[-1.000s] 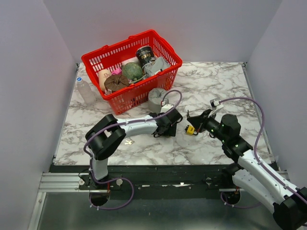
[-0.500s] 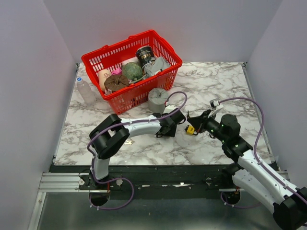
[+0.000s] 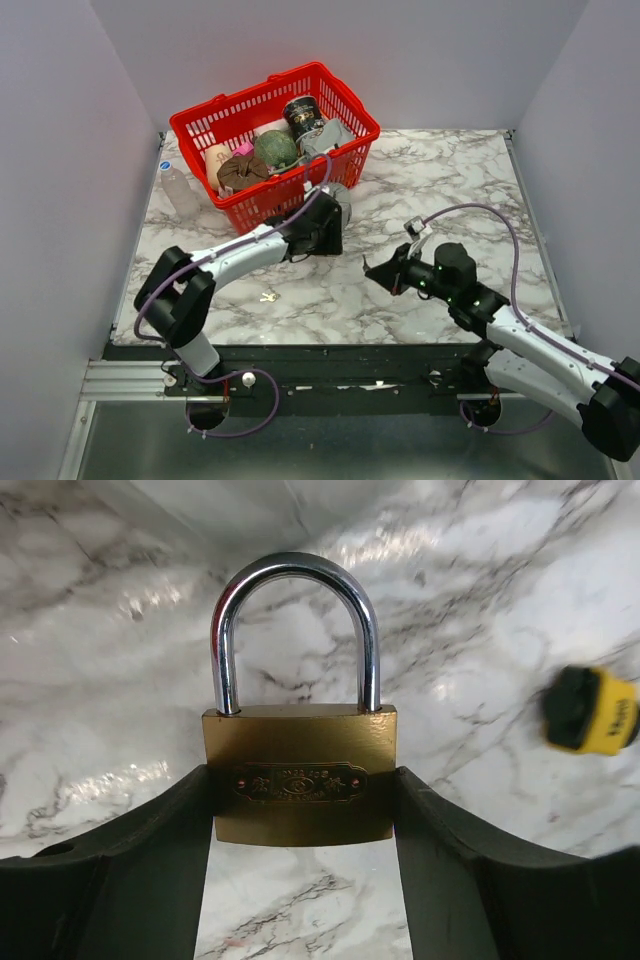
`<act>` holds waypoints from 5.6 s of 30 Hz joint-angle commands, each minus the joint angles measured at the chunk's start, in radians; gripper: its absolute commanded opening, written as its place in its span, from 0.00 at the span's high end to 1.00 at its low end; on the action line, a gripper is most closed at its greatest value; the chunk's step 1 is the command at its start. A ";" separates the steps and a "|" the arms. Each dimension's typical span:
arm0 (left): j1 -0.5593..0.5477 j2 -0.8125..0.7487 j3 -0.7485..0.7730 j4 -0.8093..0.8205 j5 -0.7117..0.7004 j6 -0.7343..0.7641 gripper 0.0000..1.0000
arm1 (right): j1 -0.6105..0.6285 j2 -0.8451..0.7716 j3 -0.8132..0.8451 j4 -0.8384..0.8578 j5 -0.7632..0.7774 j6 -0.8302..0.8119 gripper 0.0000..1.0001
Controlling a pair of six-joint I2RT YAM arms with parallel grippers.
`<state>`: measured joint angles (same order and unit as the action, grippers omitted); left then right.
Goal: Unlock with the key
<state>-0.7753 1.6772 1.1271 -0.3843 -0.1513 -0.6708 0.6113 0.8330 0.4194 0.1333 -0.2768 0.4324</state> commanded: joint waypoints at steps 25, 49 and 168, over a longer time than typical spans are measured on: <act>0.111 -0.269 -0.191 0.306 0.176 -0.118 1.00 | 0.156 0.506 0.211 0.100 0.042 0.180 0.99; 0.102 -0.267 -0.190 0.312 0.185 -0.115 1.00 | 0.154 0.630 0.305 0.060 0.002 0.181 0.99; 0.099 -0.264 -0.184 0.298 0.165 -0.098 1.00 | 0.137 0.624 0.320 0.042 -0.012 0.193 0.99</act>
<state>-0.6701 1.4555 0.9321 -0.1593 0.0143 -0.7704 0.7525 1.4776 0.7242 0.1844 -0.3046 0.6357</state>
